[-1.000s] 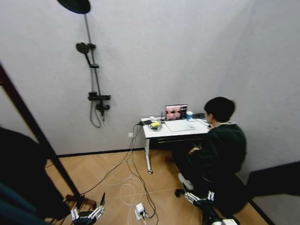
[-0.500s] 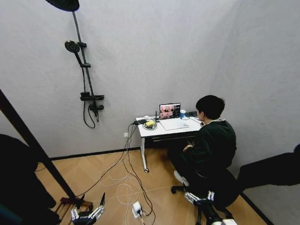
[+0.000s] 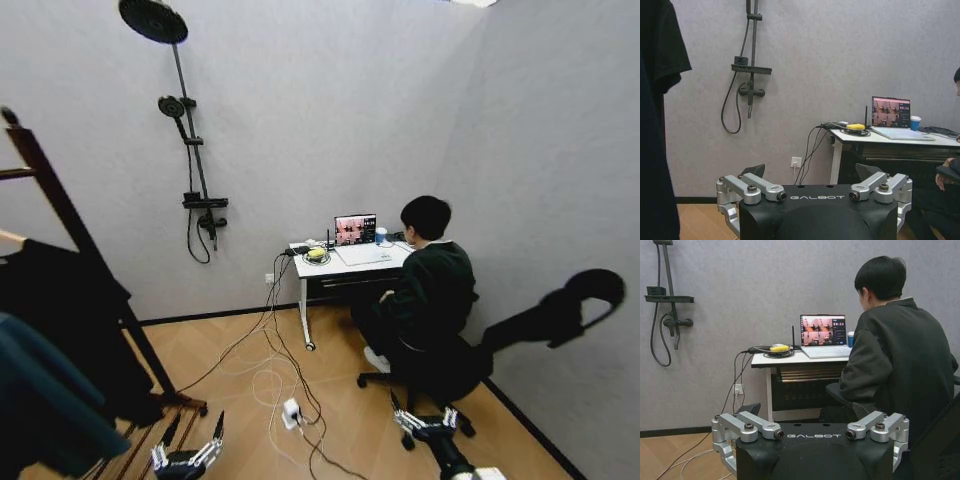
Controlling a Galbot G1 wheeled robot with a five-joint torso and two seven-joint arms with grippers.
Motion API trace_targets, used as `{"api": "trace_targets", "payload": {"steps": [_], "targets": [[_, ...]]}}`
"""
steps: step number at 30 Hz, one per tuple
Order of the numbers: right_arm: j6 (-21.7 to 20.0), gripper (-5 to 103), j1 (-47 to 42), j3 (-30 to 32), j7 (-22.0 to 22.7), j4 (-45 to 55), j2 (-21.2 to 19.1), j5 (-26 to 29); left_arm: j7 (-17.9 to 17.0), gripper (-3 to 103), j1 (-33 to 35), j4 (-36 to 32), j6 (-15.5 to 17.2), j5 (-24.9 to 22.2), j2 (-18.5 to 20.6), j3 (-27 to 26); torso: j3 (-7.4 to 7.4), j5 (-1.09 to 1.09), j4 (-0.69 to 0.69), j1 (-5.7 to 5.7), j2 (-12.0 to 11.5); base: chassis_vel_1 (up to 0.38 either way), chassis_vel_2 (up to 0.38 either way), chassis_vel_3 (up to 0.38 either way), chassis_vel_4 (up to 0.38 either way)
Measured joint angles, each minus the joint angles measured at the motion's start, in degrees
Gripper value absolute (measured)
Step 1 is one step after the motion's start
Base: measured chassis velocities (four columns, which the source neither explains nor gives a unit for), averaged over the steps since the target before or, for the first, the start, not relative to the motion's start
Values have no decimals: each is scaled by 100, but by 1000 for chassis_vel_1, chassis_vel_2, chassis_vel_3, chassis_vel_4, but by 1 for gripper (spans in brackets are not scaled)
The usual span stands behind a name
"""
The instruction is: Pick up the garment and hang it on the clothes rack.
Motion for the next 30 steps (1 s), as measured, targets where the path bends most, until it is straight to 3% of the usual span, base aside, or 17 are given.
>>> {"api": "trace_targets", "payload": {"steps": [2,5,12,30], "targets": [[0,100,2,0,0,0,0,0,0,100,0,0,0,0,0,0,0,-2,3,0,0,137,-158,-156,175],[0,100,-3,1,1,0,0,0,4,100,-1,0,0,0,0,4,1,2,-9,2,-2,40,20,-68,55],[0,100,6,0,0,0,0,0,1,100,-2,0,0,0,0,2,5,0,2,14,-9,-2,63,92,19],[0,100,3,-1,0,0,0,0,0,100,-1,0,0,0,0,2,3,-1,-3,8,-6,47,48,47,38]]}}
